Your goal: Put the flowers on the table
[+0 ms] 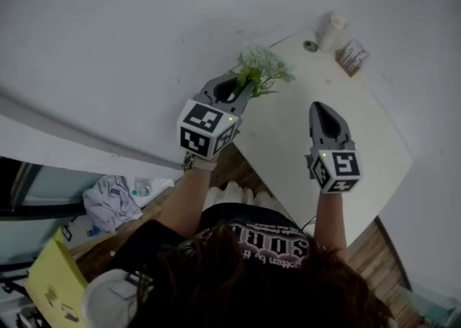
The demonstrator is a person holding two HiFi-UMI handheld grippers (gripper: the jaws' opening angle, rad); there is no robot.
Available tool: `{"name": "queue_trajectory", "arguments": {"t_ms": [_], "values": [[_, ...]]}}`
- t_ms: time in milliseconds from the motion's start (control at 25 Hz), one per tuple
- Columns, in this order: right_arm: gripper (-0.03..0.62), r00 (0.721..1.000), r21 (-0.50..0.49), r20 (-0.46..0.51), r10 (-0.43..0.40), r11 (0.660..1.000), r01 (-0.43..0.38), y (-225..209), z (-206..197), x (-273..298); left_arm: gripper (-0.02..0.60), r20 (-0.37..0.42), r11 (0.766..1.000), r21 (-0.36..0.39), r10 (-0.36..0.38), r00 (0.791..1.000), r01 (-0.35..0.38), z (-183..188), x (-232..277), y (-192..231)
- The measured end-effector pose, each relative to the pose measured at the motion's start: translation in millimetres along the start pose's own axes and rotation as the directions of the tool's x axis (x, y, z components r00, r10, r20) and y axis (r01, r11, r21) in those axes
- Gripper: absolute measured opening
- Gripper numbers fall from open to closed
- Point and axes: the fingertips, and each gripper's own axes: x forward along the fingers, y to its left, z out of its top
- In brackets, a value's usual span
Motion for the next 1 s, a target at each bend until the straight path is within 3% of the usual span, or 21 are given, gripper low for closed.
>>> {"name": "queue_trajectory", "arguments": {"t_ms": [440,1000], "values": [[0.032,0.978,0.016,-0.022,-0.209,0.978,0.209,-40,0,19,0.048,-0.038,0.991,0.024,-0.13,0.991,0.131,-8,62,37],[0.031,0.942,0.019,-0.063,-0.329,0.944,0.331,-53,-8,30,0.048,-0.069,0.961,0.031,-0.272,0.96,0.274,-42,146,61]]}}
